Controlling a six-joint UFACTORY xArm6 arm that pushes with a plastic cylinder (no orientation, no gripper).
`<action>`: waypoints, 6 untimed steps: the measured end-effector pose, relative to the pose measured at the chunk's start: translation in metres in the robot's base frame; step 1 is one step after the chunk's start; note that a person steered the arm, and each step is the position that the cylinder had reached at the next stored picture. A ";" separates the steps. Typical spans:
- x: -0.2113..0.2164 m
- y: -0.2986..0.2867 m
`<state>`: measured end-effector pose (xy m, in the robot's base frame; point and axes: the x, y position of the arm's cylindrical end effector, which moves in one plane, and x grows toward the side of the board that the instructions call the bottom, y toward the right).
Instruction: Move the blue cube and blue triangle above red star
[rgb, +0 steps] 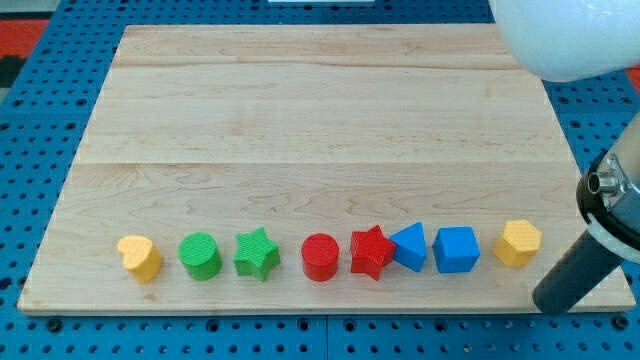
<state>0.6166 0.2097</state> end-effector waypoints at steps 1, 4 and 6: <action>0.000 -0.002; -0.023 -0.038; -0.058 -0.096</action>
